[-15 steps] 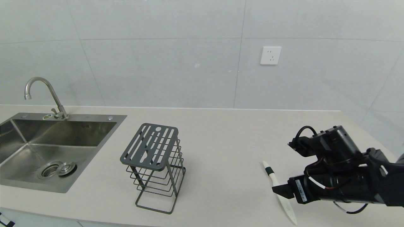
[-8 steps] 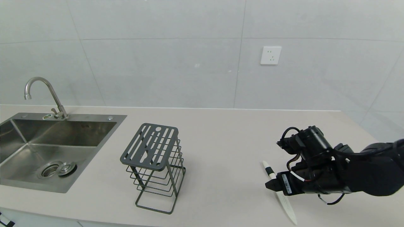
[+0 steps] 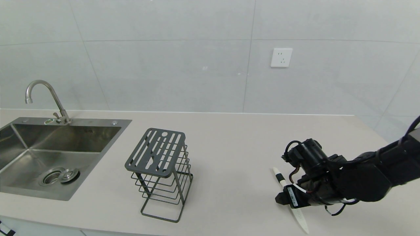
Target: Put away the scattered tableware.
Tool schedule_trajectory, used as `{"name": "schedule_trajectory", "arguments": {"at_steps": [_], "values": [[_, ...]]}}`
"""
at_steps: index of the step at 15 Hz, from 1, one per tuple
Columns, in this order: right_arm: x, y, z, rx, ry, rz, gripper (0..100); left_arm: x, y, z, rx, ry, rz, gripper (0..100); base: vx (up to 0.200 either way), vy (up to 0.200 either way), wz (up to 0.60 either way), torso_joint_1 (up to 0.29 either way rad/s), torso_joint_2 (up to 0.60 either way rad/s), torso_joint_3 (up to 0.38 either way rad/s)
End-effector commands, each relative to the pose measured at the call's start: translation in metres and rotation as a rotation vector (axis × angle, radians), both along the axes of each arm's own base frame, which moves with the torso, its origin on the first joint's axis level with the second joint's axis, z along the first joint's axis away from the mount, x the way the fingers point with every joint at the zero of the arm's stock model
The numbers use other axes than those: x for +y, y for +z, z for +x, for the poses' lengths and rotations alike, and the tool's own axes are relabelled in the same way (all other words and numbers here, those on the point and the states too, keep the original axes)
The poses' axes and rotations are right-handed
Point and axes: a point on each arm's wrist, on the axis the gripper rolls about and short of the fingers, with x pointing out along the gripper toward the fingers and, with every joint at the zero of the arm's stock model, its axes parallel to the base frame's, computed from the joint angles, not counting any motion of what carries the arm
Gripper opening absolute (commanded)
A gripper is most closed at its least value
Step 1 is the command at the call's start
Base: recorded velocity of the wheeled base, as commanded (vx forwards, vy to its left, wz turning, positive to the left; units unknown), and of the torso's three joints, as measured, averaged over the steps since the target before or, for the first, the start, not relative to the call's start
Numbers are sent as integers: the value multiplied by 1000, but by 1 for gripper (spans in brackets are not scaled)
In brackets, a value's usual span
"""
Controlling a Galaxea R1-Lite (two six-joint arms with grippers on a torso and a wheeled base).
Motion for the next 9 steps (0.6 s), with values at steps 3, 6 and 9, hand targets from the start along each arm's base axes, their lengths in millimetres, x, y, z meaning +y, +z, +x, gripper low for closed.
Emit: {"name": "schedule_trajectory", "arguments": {"at_steps": [3, 6, 9], "values": [[5, -12, 9, 23, -24, -3, 100, 0, 0, 0, 1, 4, -5, 100, 0, 0, 0, 0, 0, 0], [5, -13, 9, 25, -25, -2, 100, 0, 0, 0, 1, 4, -8, 100, 0, 0, 0, 0, 0, 0], [6, -15, 11, 19, -23, 2, 100, 0, 0, 0, 1, 6, -8, 100, 0, 0, 0, 0, 0, 0]]}}
